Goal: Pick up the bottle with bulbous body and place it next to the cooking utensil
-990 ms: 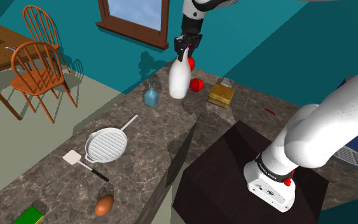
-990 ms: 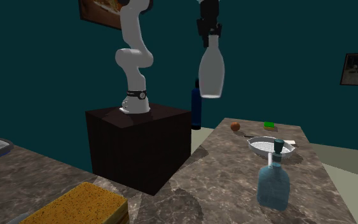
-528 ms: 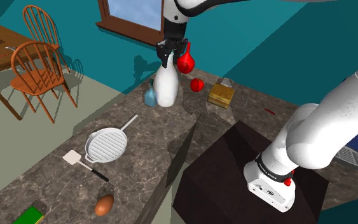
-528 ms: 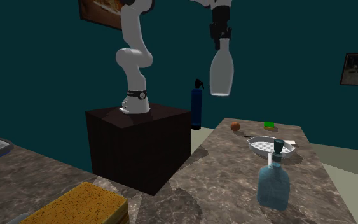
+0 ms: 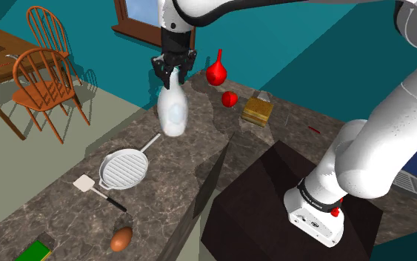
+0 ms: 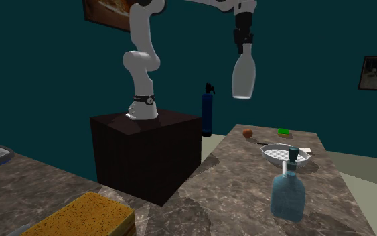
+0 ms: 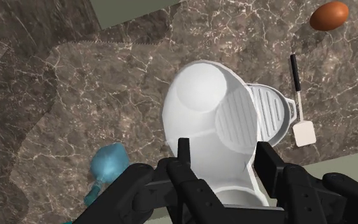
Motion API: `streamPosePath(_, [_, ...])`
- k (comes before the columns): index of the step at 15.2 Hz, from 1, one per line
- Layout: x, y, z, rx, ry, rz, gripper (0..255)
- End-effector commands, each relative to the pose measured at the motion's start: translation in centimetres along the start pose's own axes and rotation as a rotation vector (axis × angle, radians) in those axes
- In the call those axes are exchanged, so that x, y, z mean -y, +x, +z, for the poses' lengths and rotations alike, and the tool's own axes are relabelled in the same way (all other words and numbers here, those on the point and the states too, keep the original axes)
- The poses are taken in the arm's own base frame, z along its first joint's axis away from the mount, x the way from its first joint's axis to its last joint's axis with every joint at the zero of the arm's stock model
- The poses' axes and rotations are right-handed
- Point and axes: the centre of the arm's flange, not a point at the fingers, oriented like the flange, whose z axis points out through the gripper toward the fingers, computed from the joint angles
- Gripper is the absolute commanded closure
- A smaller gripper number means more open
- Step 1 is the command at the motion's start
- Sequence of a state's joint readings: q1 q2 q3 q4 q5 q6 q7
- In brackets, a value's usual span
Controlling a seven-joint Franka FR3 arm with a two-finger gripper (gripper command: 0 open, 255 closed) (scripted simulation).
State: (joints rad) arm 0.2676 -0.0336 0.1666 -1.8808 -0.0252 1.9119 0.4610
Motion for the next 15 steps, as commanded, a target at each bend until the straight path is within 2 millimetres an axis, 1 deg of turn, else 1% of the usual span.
streamPosePath(1, [2.7,-0.3,0.0,-0.001,0.001,0.002,255])
streamPosePath(8, [11.9,-0.9,0.0,-0.001,0.001,0.002,255])
streamPosePath(9, [13.8,-1.1,-0.1,-0.001,0.001,0.002,255])
streamPosePath(15, [13.8,-1.3,3.1,-0.001,0.001,0.002,255])
